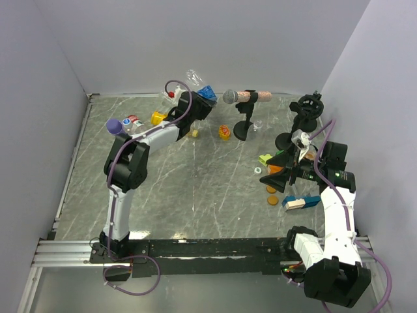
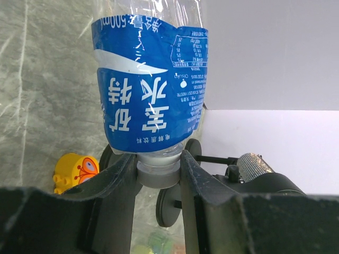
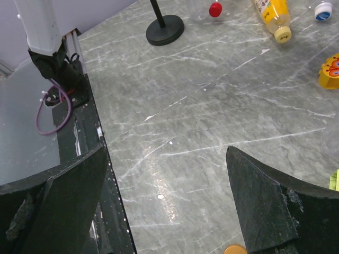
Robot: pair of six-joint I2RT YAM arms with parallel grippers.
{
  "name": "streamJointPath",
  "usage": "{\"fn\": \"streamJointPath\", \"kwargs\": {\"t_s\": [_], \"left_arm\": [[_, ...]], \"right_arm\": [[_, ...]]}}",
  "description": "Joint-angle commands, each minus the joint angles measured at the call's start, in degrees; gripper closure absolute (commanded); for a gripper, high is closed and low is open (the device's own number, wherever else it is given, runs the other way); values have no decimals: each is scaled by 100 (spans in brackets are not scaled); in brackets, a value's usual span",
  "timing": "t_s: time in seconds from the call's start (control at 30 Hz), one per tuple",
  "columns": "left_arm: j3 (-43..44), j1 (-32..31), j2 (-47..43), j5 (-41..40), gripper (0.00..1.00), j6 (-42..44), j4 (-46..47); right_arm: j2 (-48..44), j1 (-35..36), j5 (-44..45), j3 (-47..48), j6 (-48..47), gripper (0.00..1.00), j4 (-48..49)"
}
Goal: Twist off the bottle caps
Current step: Pass from the left arm to the right
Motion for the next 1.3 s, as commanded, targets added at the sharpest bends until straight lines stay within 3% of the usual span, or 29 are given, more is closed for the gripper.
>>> {"fn": "streamJointPath", "kwargs": {"t_s": [0.0, 0.2, 0.37, 0.57, 0.83, 0.97, 1.13, 1.27], "left_arm": [[292, 32, 66, 181, 89, -81, 116], [-6, 32, -100, 339, 90, -20, 274], [-665, 40, -776, 558, 90, 515, 292], [-1701, 32, -2225, 691, 91, 1560, -261], [-2861, 23, -4352, 515, 91, 2949, -1878], [-3302, 14, -5459, 584, 91, 3652, -2800], [-3496, -21, -6621, 1295, 91, 4917, -4145], [-3426, -380, -7044, 1719, 92, 5639, -4857]], "right_arm": [[-29, 42, -158, 95, -177, 1, 6], [-38, 42, -131, 104, -221, 1, -29], [-64, 42, -123, 104, -239, 1, -46], [-99, 42, -131, 112, -309, 1, -108], [-178, 50, -105, 147, -563, 1, -310], [-205, 112, -87, 358, -1834, 1, -1177], [-73, 261, -158, 788, -3383, 1, -2391], [313, 603, 18, 1604, -3639, 1, -3007]]}}
